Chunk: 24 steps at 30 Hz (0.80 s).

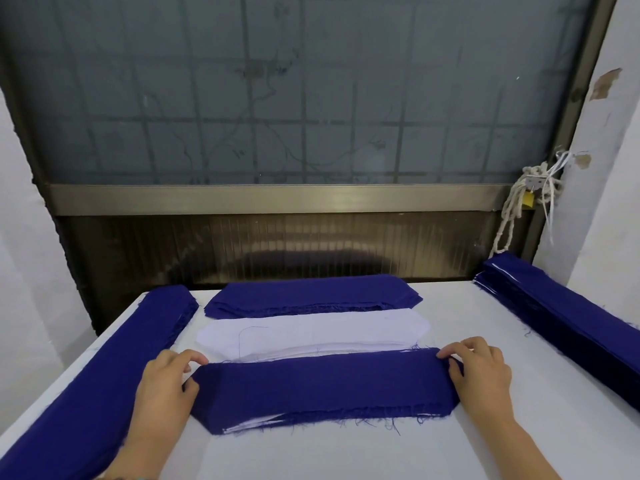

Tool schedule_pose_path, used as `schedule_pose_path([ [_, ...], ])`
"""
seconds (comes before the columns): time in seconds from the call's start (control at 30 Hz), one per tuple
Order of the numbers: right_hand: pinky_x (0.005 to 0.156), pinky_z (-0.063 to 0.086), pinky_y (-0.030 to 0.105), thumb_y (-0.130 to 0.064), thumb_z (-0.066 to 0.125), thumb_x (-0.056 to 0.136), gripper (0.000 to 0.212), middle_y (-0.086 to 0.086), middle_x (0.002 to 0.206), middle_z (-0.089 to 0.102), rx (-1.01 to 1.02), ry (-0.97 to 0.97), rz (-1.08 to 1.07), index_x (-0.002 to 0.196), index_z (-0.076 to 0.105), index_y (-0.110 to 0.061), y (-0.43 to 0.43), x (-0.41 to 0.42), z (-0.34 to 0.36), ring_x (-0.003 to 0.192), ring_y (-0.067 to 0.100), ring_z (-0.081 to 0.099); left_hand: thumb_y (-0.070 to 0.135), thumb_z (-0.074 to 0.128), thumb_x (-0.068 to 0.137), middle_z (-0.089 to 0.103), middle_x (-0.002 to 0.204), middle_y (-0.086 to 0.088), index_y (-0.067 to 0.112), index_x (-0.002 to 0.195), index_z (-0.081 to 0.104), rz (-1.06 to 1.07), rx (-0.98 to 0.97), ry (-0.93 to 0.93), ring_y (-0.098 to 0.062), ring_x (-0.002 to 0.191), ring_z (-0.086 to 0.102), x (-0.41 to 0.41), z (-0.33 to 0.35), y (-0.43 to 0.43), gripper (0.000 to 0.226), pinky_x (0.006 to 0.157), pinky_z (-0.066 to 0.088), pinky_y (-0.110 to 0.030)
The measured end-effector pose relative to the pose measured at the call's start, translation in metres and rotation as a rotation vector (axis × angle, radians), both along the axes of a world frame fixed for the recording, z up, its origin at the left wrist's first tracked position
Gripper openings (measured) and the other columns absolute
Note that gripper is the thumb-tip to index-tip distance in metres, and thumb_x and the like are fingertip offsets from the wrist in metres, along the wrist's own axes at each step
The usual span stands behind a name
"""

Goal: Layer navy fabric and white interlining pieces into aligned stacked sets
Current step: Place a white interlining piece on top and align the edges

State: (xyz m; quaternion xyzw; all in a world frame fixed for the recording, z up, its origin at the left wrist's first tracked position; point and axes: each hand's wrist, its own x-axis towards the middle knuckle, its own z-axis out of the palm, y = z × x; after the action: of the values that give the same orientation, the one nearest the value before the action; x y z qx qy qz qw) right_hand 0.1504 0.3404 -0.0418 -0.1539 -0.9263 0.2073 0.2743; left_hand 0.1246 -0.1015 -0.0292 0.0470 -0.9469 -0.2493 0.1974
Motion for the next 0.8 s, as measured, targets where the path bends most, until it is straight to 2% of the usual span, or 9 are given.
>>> schedule_pose_path([
  [0.07,0.079,0.030,0.033,0.009,0.055,0.082,0.041,-0.007,0.099,0.056,0.020,0.029,0.066,0.084,0.073,-0.027,-0.001,-0.001,0.001,0.099,0.023,0.048,-0.009,0.062,0.082,0.057,0.103,0.005,0.027,0.093,0.067,-0.079,0.007,0.074,-0.011,0.092,0.048,0.000,0.000,0.002,0.037,0.077,0.044,-0.024],
  [0.17,0.079,0.038,0.031,0.024,0.048,0.073,0.053,-0.007,0.093,0.064,0.061,0.108,0.263,0.085,0.074,-0.021,-0.003,-0.001,0.001,0.092,0.022,0.053,-0.009,0.060,0.084,0.061,0.097,0.018,0.030,0.090,0.070,-0.311,0.098,0.155,-0.003,0.096,0.053,0.003,0.001,0.008,0.040,0.084,0.039,-0.010],
  [0.27,0.080,0.038,0.011,0.023,0.041,0.075,0.056,-0.014,0.094,0.063,0.009,0.044,0.392,0.087,0.072,-0.022,-0.003,-0.001,-0.001,0.092,0.013,0.055,0.010,0.069,0.087,0.064,0.100,0.022,0.040,0.096,0.071,-0.499,0.118,0.066,0.001,0.102,0.055,0.004,-0.004,0.012,0.032,0.091,0.040,-0.013],
  [0.3,0.079,0.037,0.009,0.021,0.040,0.076,0.055,-0.015,0.095,0.061,0.003,0.016,0.401,0.087,0.070,-0.024,-0.003,-0.002,-0.002,0.093,0.012,0.054,0.017,0.071,0.087,0.063,0.103,0.024,0.043,0.099,0.070,-0.525,0.095,0.028,0.002,0.103,0.054,0.003,-0.006,0.013,0.028,0.093,0.041,-0.016],
  [0.37,0.079,0.038,0.013,0.020,0.041,0.076,0.053,-0.018,0.096,0.059,0.029,0.001,0.404,0.088,0.067,-0.025,-0.003,-0.004,-0.003,0.091,0.012,0.053,0.026,0.071,0.087,0.061,0.106,0.024,0.044,0.104,0.068,-0.541,0.076,-0.006,0.002,0.104,0.053,0.000,-0.008,0.012,0.025,0.095,0.041,-0.019],
  [0.47,0.079,0.042,0.025,0.017,0.041,0.073,0.052,-0.021,0.097,0.055,0.090,-0.021,0.395,0.089,0.064,-0.026,-0.003,-0.004,-0.002,0.089,0.014,0.050,0.029,0.069,0.087,0.061,0.107,0.023,0.044,0.105,0.067,-0.544,0.090,-0.014,0.003,0.105,0.052,-0.003,-0.009,0.011,0.023,0.095,0.040,-0.018],
  [0.53,0.079,0.042,0.028,0.016,0.042,0.073,0.052,-0.021,0.098,0.054,0.110,-0.041,0.386,0.090,0.063,-0.028,-0.004,-0.003,-0.002,0.088,0.013,0.049,0.029,0.069,0.087,0.060,0.106,0.024,0.044,0.104,0.067,-0.542,0.086,-0.004,0.003,0.105,0.051,-0.004,-0.010,0.011,0.023,0.095,0.040,-0.017],
  [0.7,0.078,0.040,0.028,0.013,0.043,0.076,0.050,-0.023,0.097,0.052,0.082,-0.062,0.376,0.088,0.060,-0.032,-0.004,-0.001,-0.001,0.090,0.011,0.047,0.031,0.077,0.080,0.061,0.093,0.022,0.040,0.086,0.067,-0.515,0.089,0.045,-0.004,0.097,0.054,-0.004,-0.012,0.011,0.015,0.084,0.044,-0.017],
  [0.8,0.080,0.040,0.029,-0.011,0.052,0.092,0.027,-0.023,0.097,0.053,0.021,-0.063,0.406,0.086,0.058,-0.036,-0.005,0.002,0.001,0.090,0.008,0.047,0.037,0.077,0.078,0.059,0.088,0.017,0.033,0.077,0.063,-0.492,0.114,0.036,-0.008,0.088,0.053,-0.004,-0.015,0.011,0.015,0.076,0.045,-0.020],
])
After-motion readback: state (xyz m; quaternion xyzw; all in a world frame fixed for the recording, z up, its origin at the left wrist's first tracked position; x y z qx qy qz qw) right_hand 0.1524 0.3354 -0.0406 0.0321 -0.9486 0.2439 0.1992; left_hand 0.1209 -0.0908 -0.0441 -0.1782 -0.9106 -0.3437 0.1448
